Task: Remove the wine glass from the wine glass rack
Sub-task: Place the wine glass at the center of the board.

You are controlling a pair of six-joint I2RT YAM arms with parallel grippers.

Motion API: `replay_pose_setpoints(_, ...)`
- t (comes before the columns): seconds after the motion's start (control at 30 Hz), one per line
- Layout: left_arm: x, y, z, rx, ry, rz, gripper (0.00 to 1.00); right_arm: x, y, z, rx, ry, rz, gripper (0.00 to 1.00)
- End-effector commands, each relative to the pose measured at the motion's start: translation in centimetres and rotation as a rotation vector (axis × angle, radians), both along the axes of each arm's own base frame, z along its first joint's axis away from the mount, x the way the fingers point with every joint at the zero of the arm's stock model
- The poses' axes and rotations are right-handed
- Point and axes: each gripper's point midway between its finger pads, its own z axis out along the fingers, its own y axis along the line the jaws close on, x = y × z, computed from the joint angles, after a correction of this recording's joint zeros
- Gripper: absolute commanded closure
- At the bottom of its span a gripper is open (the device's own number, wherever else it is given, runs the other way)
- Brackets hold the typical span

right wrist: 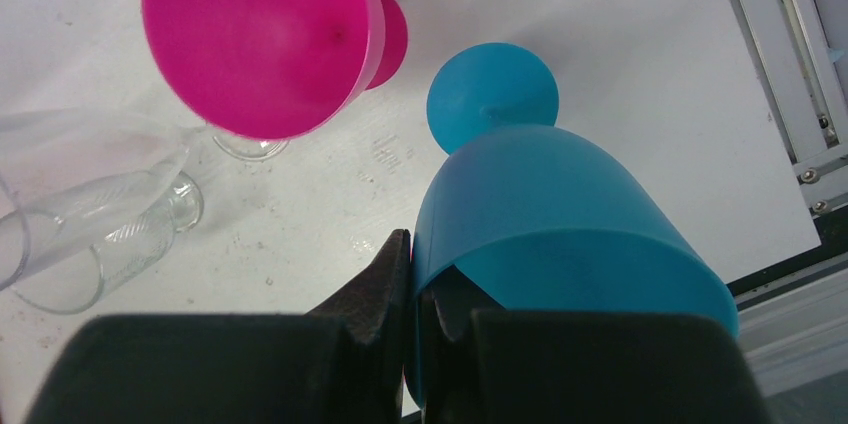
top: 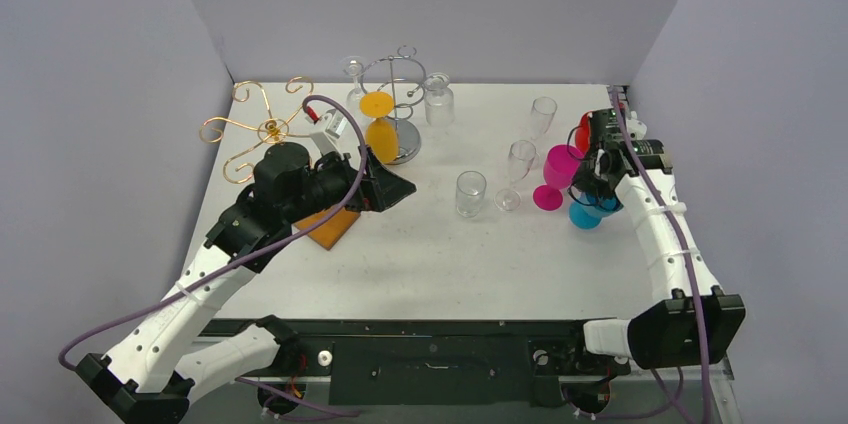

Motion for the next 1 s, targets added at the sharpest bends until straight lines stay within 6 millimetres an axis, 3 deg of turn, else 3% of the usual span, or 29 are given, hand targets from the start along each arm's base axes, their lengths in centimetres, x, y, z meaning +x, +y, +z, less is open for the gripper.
replay_pose_setpoints(0.0,-0.1,0.2,2.0,-0.013,-0.068,-0.003,0.04,1.5,-1.4,-0.5,-0.020,-0.014,-0.008,1.00)
replay_pose_setpoints(0.47,0.5,-0.5,1.9,-0.019,-0.062,-0.014,0.04,1.7,-1.3,-5.0,0.012,0.127,0.036,1.00)
replay_pose_setpoints(0.8,0.6,-0.5,1.9,-0.018,-0.060,-0.013,0.04,1.5,-1.2,-6.8,0.016,0.170,0.048,0.95)
replay_pose_setpoints(0.97,0.6,-0.6,2.0,-0.017,-0.059,-0.015,0.04,1.4,-1.9,-6.5,0.013,0.162,0.026,0.87)
